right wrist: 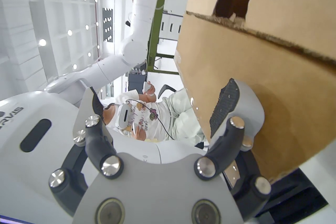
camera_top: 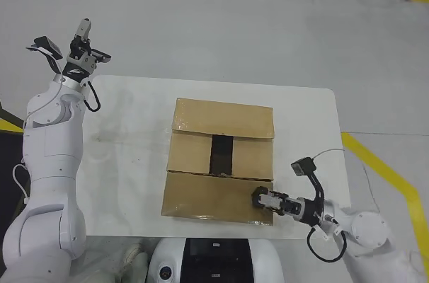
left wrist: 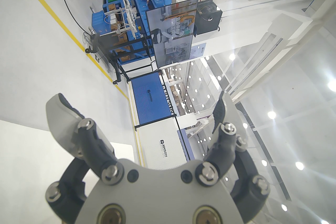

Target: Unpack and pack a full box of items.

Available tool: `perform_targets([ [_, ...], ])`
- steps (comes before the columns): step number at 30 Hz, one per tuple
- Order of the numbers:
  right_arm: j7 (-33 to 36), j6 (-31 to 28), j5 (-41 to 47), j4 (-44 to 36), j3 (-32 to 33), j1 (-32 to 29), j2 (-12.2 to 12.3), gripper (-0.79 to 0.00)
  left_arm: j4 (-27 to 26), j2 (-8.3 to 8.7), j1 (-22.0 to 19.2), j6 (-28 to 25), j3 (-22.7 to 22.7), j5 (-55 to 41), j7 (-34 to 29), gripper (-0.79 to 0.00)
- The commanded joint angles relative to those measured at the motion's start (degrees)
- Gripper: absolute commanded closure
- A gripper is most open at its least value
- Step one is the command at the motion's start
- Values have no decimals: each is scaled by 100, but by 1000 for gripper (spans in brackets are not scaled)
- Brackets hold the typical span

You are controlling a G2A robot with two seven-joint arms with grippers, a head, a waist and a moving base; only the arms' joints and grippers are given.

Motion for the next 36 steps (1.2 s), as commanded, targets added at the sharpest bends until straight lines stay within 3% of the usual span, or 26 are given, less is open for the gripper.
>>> perform_targets([
  [1, -121, -46, 93, -21, 247, -35, 17, -785, 0, 0, 0, 0, 0, 0, 0, -785],
  [11, -880, -179, 318, 195, 1142, -30, 63, -785, 0, 0, 0, 0, 0, 0, 0, -785],
  [19, -1670, -23, -79, 364, 1311, 94, 57, -785, 0, 0, 0, 0, 0, 0, 0, -785],
  [36, -1670, -23, -79, 364, 1311, 94, 57, -785, -70, -4, 34, 16, 33, -4, -48, -785],
])
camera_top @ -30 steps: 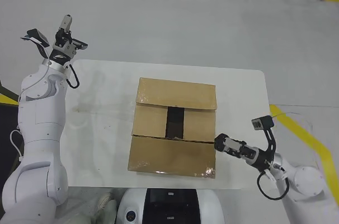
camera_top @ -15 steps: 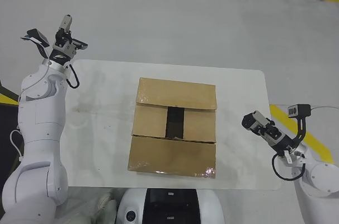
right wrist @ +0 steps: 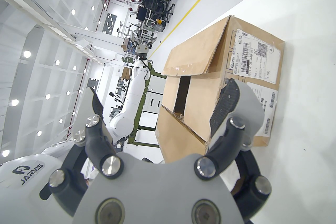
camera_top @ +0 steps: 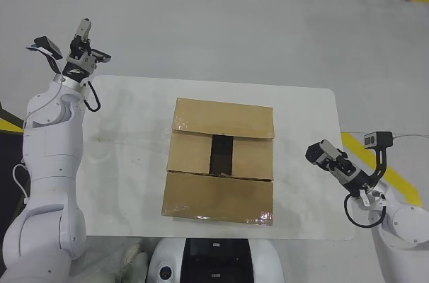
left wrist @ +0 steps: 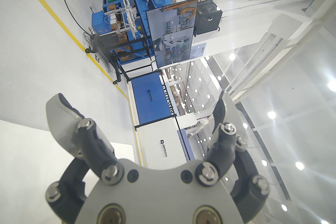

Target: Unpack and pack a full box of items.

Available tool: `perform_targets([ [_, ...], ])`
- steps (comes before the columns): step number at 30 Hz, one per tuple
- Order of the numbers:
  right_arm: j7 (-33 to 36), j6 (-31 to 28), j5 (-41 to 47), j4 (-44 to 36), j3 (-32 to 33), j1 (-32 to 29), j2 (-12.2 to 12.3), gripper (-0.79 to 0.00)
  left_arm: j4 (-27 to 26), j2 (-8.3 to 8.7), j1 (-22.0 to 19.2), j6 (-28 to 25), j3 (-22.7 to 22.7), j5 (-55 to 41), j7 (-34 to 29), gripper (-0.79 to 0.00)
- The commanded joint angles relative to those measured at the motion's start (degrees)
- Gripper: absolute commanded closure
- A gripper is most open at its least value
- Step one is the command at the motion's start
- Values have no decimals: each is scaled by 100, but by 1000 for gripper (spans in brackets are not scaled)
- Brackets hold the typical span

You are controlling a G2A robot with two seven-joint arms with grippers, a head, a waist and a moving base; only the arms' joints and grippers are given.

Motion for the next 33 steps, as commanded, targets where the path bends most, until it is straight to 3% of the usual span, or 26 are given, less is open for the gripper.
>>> perform_targets([
  [1, 0, 0, 0, 0, 0, 0, 0, -785, -174, -3, 85, 39, 52, -10, -95, -785],
  [6, 0, 0, 0, 0, 0, 0, 0, -785, -676, 10, 369, -105, 209, 8, -556, -785],
  [12, 0, 0, 0, 0, 0, 0, 0, -785, -1230, 23, 656, 59, 373, -783, -1903, -785],
  [15, 0, 0, 0, 0, 0, 0, 0, -785, -1383, 51, 728, 459, 477, -1091, -2722, -785],
  [20, 0, 0, 0, 0, 0, 0, 0, -785, -1572, 106, 780, 496, 685, -983, -3697, -785],
  [23, 0, 0, 0, 0, 0, 0, 0, -785, -1620, 129, 817, 312, 796, -853, -3986, -785],
  [33, 0, 0, 0, 0, 0, 0, 0, -785, -1617, 137, 813, 306, 830, -862, -4027, -785],
])
